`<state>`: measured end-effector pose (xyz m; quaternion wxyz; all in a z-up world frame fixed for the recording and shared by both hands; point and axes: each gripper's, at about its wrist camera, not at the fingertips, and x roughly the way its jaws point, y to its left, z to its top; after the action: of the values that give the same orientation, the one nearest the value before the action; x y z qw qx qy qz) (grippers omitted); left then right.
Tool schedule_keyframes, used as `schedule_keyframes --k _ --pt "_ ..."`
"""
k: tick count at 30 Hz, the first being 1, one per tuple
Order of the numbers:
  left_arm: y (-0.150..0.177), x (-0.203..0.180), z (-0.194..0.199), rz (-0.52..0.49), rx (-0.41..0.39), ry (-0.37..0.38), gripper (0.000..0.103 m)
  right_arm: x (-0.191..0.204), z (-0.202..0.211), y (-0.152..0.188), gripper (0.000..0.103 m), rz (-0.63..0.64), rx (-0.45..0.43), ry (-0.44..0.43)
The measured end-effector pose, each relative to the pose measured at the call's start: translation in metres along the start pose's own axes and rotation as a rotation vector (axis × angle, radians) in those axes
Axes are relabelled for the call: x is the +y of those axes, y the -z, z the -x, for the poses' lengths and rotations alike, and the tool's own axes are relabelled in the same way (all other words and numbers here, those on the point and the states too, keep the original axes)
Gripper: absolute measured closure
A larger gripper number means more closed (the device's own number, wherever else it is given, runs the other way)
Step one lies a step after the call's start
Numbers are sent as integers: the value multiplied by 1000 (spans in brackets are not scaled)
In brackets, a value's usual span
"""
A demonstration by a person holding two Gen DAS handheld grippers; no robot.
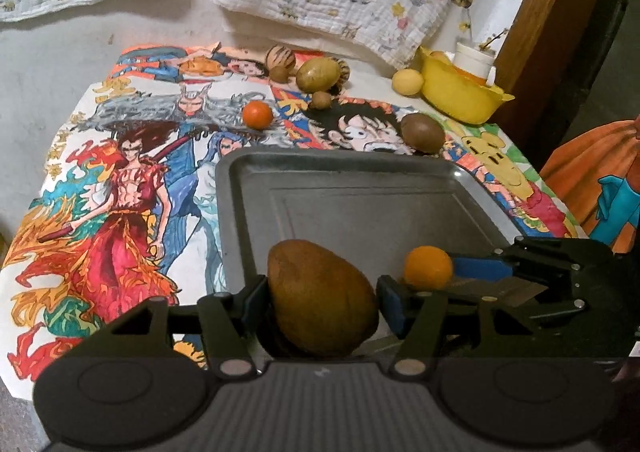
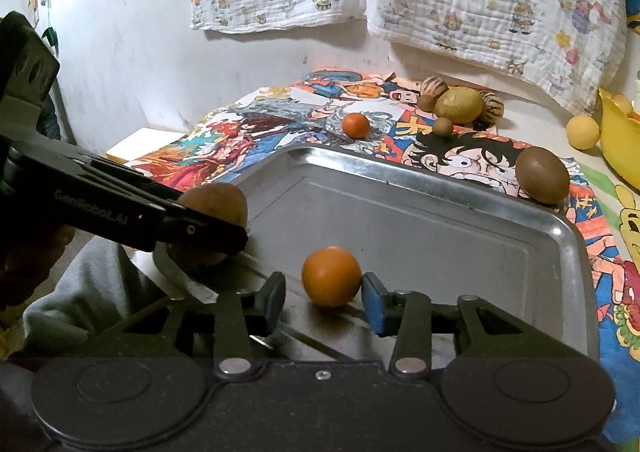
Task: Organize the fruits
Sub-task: 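Open the right tool to drop the tangerine while the left tool releases the brown fruit onto the tray, then grasp a second tangerine with the left tool while the right tool grasps the brown kiwi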
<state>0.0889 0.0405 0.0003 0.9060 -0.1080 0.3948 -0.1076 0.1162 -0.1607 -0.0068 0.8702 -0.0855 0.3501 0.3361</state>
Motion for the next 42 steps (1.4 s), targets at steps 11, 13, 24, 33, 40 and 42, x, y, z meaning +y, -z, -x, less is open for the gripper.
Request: schedule_keyframes --k 11,13,24,33,40,42 --pt "14 -15 34 -101 -65 -53 5 2 30 8 20 43 -33 -1" --pt "19 -17 40 -133 -70 -64 3 1 35 9 13 50 -31 9" --pt "34 -16 54 -240 -32 -112 0 -17 54 19 1 62 4 95" --pt "25 -6 51 -247 8 -141 0 -42 59 17 1 32 5 194" --pt "3 3 47 -227 -7 -160 0 -59 49 6 1 9 5 231" --pt "-5 6 45 -213 -12 -159 0 -63 44 2 1 5 6 238"
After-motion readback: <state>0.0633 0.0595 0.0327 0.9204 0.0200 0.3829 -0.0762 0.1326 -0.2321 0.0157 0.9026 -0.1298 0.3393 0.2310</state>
